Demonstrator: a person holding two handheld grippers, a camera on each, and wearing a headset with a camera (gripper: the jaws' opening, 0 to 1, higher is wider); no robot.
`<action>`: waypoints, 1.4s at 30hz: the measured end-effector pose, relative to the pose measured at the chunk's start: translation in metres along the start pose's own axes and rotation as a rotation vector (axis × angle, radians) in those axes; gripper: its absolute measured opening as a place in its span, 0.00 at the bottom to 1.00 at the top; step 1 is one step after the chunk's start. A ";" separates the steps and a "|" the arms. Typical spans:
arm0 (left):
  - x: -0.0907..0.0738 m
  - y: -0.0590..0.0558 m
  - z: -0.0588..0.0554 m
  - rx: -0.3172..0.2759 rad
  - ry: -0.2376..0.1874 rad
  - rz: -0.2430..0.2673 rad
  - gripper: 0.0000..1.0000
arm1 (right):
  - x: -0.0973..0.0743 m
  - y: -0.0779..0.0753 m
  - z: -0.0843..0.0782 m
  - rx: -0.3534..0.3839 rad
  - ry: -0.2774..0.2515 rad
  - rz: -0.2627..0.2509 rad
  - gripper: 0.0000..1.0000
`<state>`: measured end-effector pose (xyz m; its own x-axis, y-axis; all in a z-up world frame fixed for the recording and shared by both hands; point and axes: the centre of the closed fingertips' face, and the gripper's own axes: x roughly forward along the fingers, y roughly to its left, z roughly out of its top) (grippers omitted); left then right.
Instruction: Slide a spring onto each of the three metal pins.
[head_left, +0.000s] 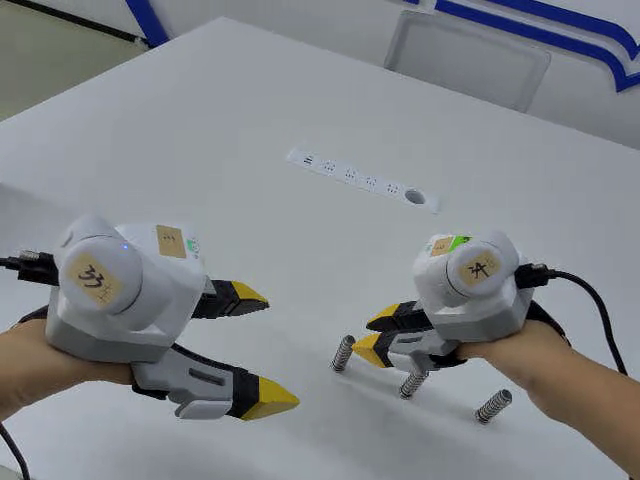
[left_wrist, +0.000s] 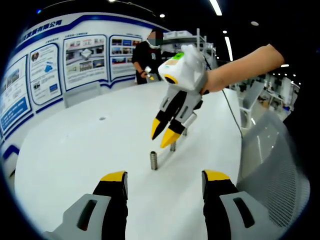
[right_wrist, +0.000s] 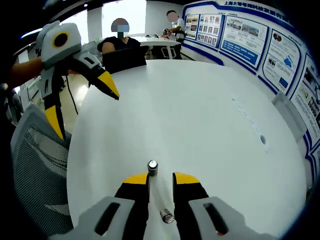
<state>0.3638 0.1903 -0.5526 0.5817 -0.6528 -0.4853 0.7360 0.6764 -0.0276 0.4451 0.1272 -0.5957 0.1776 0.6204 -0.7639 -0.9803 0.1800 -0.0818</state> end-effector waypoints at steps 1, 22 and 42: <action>0.000 0.000 0.000 0.003 0.001 0.001 0.61 | -0.004 -0.002 -0.001 -0.011 -0.006 -0.012 0.18; 0.006 0.005 0.044 0.049 -0.051 0.007 0.65 | -0.108 -0.038 -0.033 0.149 -0.187 -0.222 0.23; -0.007 0.017 0.057 0.096 -0.015 0.038 0.73 | -0.160 -0.012 -0.093 0.316 -0.258 -0.234 0.34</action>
<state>0.3918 0.1870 -0.4998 0.6141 -0.6329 -0.4715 0.7429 0.6652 0.0747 0.4205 -0.0453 -0.5323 0.4457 0.6977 -0.5609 -0.8440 0.5363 -0.0037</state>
